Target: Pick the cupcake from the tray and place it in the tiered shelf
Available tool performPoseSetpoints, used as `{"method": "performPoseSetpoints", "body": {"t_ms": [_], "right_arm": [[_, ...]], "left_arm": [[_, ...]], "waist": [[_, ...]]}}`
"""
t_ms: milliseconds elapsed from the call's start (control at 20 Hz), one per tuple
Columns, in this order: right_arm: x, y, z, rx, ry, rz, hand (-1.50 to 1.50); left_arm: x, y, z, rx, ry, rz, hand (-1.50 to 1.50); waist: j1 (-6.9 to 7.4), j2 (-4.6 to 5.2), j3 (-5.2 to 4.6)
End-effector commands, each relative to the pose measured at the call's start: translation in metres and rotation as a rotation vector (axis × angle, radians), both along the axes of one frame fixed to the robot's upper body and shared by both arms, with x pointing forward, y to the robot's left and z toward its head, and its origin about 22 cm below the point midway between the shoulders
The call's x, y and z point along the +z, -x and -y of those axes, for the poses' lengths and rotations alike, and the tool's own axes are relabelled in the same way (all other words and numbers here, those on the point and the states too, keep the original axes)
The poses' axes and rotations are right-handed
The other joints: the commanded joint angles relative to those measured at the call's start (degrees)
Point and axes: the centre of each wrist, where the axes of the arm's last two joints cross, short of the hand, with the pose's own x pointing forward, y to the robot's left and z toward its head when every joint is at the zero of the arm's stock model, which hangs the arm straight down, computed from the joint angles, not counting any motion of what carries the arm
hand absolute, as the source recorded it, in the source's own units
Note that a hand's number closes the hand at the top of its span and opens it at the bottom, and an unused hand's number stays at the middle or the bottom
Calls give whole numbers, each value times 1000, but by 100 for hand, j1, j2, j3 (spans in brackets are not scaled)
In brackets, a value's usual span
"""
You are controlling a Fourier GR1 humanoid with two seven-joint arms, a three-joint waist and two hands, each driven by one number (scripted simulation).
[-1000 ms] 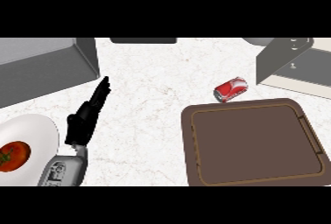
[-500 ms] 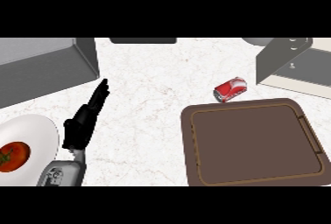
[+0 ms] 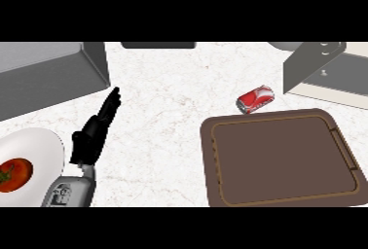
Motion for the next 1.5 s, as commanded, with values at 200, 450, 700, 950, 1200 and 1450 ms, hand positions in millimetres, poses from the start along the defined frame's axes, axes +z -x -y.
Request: {"method": "performPoseSetpoints", "body": {"t_ms": [200, 450, 700, 950, 1200, 1450], "right_arm": [[11, 20, -10, 76, -66, 98, -150], [61, 49, 18, 53, -186, 346, -150], [81, 114, 60, -43, -273, 376, -150], [74, 160, 95, -92, -387, 209, -150], [62, 222, 112, -114, -405, 103, -150], [40, 289, 142, -87, -389, 29, -150]], "left_arm": [[13, -3, 5, 18, -12, -2, 0], [4, -4, -6, -3, -16, -2, 0], [2, 4, -16, 14, -10, -5, 0], [-2, -2, -4, 40, -5, -17, 0], [5, 1, -7, 49, -22, 3, 0], [-5, 7, -17, 43, 20, -10, 0]], "waist": [[-28, -12, -2], [-56, -15, -1], [-147, -40, -1], [-287, -46, 1], [-266, -47, 2], [-251, -43, 2]]}}
